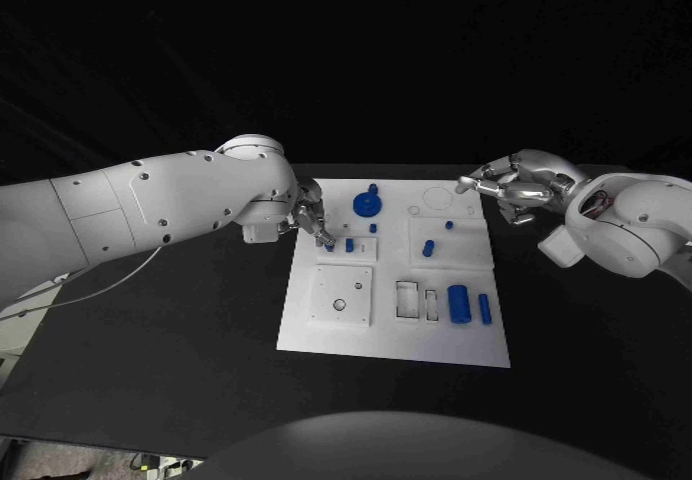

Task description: Assemble the parts on the task board

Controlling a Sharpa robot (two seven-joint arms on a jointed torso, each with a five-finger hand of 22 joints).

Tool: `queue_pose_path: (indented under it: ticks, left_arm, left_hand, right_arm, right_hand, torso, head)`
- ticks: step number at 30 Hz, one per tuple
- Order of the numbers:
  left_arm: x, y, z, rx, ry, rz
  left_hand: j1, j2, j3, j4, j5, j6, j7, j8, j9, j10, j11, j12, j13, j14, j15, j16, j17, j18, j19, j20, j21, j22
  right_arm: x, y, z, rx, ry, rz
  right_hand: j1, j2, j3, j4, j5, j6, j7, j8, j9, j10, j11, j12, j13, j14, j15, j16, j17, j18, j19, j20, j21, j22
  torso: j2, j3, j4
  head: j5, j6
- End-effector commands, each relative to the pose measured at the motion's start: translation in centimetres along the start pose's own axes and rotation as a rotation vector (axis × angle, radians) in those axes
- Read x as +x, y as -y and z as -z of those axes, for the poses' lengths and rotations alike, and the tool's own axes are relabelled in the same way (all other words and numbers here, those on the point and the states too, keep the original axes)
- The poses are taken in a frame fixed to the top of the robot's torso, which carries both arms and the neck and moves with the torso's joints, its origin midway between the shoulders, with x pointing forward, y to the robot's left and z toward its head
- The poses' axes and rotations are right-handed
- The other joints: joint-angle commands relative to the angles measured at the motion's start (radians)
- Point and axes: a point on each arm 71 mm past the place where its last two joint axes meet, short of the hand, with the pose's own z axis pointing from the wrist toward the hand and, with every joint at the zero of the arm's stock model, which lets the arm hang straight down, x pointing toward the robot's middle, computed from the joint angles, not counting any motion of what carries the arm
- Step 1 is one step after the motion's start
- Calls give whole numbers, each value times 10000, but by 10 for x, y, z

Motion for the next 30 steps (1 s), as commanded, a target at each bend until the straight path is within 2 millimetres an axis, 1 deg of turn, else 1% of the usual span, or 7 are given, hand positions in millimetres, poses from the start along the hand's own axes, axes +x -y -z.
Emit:
queue_pose_path:
  ticks: [1,7,14,17,23,27,30]
  left_arm:
    - [1,2,-1,56,-79,-108]
    - [1,2,-2,35,-35,-101]
    - [0,2,-4,23,52,-101]
    - [1,2,-5,18,80,-99]
    - [2,1,-7,-33,52,-175]
    - [5,1,-9,-106,4,-308]
    - [7,0,-10,-132,-13,-375]
  left_hand:
    - [27,37,36,11,-33,-19,-37,-63,-7,1040,-52,1,2629,1055,-42,24,2634,-16,145,-86,-38,1494]
    - [36,32,72,-3,-35,-24,-37,-70,-9,1040,-52,1,2629,1055,-43,24,2634,-16,146,-84,-39,1495]
    - [50,36,137,-20,-32,-25,-34,-76,-8,1040,-52,1,2629,1055,-41,24,2634,-16,147,-84,-40,1497]
    - [55,38,162,-25,-30,-25,-32,-77,-7,1040,-51,1,2629,1055,-41,24,2634,-16,147,-83,-41,1498]
    - [60,39,190,-32,-31,-28,-30,-80,-6,1040,-50,1,2629,1055,-40,24,2634,-16,147,-83,-43,1497]
    - [66,37,225,-42,-38,-33,-27,-84,-5,1040,-48,1,2629,1055,-39,24,2634,-14,144,-82,-51,1494]
    - [70,36,240,-47,-42,-36,-25,-85,-4,1040,-47,1,2629,1055,-38,24,2634,-13,142,-82,-55,1492]
  right_arm:
    - [2,0,0,-62,-156,-29]
    - [2,0,0,-67,-150,-42]
    - [2,1,1,-67,-147,-51]
    - [2,1,1,-65,-152,-56]
    - [2,1,1,-60,-155,-62]
    - [2,2,1,-58,-151,-65]
    - [2,2,1,-65,-152,-67]
  right_hand:
    - [97,-23,-24,-45,68,85,12,-41,11,1131,0,-36,2601,1043,55,34,2633,208,-64,-5,-47,1757]
    - [97,-23,-24,-45,68,85,12,-41,11,1131,0,-36,2601,1043,55,34,2633,208,-64,-5,-47,1757]
    - [97,-23,-24,-45,68,85,12,-41,11,1131,0,-36,2601,1043,55,34,2633,208,-64,-5,-47,1757]
    - [100,-26,-25,-43,69,86,14,-42,11,1131,2,-36,2601,1043,55,34,2633,209,-67,-4,-50,1756]
    - [100,-26,-25,-43,69,86,14,-42,11,1131,2,-36,2601,1043,55,34,2633,209,-67,-4,-50,1756]
    - [100,-26,-25,-43,69,86,14,-42,11,1131,2,-36,2601,1043,55,34,2633,209,-67,-4,-50,1756]
    - [100,-26,-25,-43,69,86,14,-42,11,1131,2,-36,2601,1043,55,34,2633,209,-67,-4,-50,1756]
  torso:
    - [1,-2,3]
    - [-7,4,11]
    - [2,-9,9]
    - [-2,-2,8]
    - [-3,-4,12]
    - [-10,6,15]
    - [-1,0,13]
  head:
    - [-16,-1]
    - [-20,-1]
    - [-44,-1]
    - [-55,-1]
    - [-50,-1]
    - [-43,-1]
    - [-43,-1]
